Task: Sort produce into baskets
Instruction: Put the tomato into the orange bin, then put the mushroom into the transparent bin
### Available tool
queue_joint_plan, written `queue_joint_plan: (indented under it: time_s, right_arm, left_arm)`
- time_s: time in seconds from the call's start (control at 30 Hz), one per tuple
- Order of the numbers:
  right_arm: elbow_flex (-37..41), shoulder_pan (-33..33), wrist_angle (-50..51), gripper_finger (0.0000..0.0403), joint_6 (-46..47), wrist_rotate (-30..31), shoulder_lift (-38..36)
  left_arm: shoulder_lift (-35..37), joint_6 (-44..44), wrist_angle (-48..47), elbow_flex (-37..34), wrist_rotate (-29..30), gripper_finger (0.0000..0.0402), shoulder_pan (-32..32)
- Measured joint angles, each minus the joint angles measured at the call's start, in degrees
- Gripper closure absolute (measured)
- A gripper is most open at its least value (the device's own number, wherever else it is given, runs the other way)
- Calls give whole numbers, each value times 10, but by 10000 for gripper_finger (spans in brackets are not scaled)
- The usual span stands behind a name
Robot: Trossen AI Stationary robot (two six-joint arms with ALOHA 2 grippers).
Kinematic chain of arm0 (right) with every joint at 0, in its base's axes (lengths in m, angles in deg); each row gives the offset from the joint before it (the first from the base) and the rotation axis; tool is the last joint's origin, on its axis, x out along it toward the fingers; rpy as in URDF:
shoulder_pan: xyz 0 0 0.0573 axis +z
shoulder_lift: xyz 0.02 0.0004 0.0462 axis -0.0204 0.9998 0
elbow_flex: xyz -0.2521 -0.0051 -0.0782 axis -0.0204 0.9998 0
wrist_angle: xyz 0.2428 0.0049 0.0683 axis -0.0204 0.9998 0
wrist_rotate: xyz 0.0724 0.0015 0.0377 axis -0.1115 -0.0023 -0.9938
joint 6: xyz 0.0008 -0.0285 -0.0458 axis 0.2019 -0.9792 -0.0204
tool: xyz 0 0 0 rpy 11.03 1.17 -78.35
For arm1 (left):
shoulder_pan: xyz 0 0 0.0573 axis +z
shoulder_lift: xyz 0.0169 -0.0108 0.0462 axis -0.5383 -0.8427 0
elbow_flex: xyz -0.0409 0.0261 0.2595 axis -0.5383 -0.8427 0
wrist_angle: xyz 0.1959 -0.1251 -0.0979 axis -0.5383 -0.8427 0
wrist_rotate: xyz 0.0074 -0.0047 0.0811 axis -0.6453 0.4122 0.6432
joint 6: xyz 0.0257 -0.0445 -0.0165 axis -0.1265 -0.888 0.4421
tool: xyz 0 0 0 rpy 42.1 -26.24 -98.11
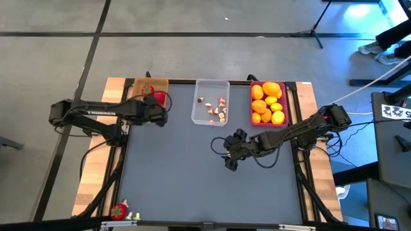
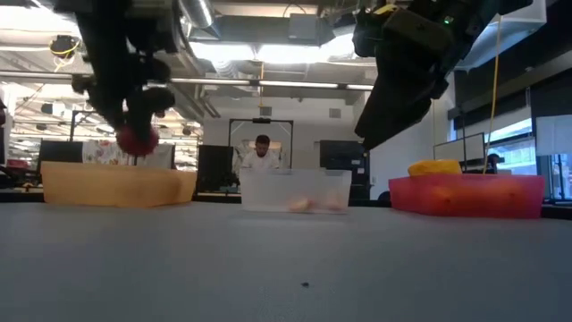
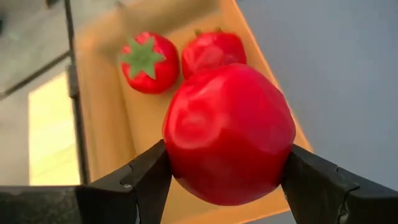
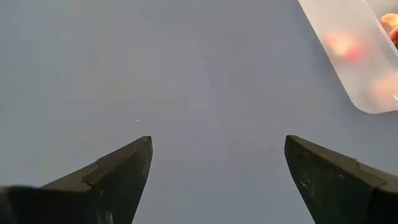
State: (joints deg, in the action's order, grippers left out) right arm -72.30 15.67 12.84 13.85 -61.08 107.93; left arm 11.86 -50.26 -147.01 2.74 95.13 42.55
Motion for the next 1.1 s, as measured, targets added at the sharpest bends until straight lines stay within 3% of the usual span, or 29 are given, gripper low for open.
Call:
queue_joint_plan:
  time_s: [0.33,0.73,1.1]
  right_arm:
    - [0,0,-6,42,-2,14,0]
    - [0,0,-13,42,-3,22,0]
    - [0,0,-22,42,-12,22,10]
  left_arm:
    - [0,11,75,-75,-13,148,34]
    - [0,32,75,-81,-13,147,37]
    - [0,63,78,-81,-13,51,37]
